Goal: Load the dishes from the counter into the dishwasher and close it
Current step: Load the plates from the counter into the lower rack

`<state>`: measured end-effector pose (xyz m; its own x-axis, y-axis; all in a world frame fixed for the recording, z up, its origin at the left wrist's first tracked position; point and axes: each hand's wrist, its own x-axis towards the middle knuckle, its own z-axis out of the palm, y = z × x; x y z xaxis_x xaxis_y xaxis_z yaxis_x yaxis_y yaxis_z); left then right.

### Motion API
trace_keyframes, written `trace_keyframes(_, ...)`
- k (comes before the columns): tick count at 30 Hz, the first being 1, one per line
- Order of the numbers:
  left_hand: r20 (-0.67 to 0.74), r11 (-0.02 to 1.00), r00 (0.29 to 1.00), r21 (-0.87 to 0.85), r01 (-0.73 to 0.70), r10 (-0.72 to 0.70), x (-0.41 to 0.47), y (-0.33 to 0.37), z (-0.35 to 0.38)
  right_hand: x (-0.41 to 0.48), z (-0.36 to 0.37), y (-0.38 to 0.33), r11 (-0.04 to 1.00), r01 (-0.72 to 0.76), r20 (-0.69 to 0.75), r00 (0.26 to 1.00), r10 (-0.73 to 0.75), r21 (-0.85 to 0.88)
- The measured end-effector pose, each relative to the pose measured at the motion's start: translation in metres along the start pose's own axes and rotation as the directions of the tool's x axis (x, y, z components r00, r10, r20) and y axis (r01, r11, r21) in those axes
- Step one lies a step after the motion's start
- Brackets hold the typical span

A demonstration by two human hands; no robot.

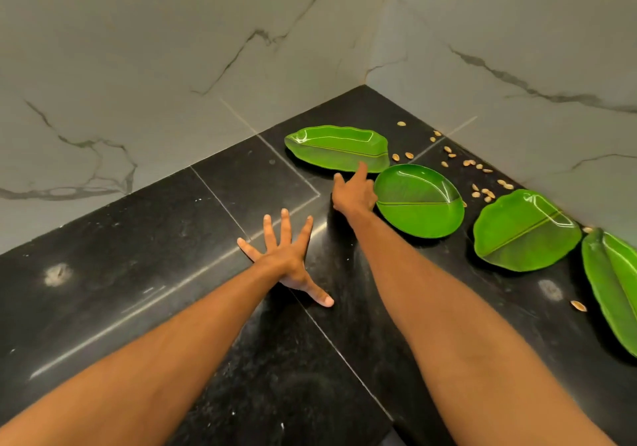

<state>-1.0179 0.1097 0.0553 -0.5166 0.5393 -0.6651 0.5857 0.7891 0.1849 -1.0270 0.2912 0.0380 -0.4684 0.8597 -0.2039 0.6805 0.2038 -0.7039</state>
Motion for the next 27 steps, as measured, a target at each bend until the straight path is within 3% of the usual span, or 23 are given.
trace_keyframes(6,0.025,1.000,1.000,0.017,0.002,-0.002,0.001,0.001,-0.001,0.027,0.026,0.006,0.989,0.033,-0.184,0.983,-0.006,0.146)
trace_keyframes(13,0.038,1.000,0.999,0.022,0.006,-0.007,-0.001,0.003,-0.002,0.048,0.044,0.013,0.899,-0.045,-0.258,0.951,0.173,0.436)
trace_keyframes(17,0.038,1.000,0.999,0.013,0.006,-0.007,0.001,0.002,-0.003,0.037,0.039,0.000,0.793,-0.072,-0.226,0.939,0.258,0.605)
trace_keyframes(22,0.038,0.999,0.999,0.032,0.005,-0.006,-0.003,0.002,-0.003,0.004,0.020,-0.008,0.727,0.024,-0.261,0.941,0.216,0.687)
trace_keyframes(27,-0.006,1.000,1.000,0.023,-0.016,0.016,-0.011,0.002,0.000,-0.036,-0.041,-0.013,0.535,0.092,-0.262,0.932,0.252,0.840)
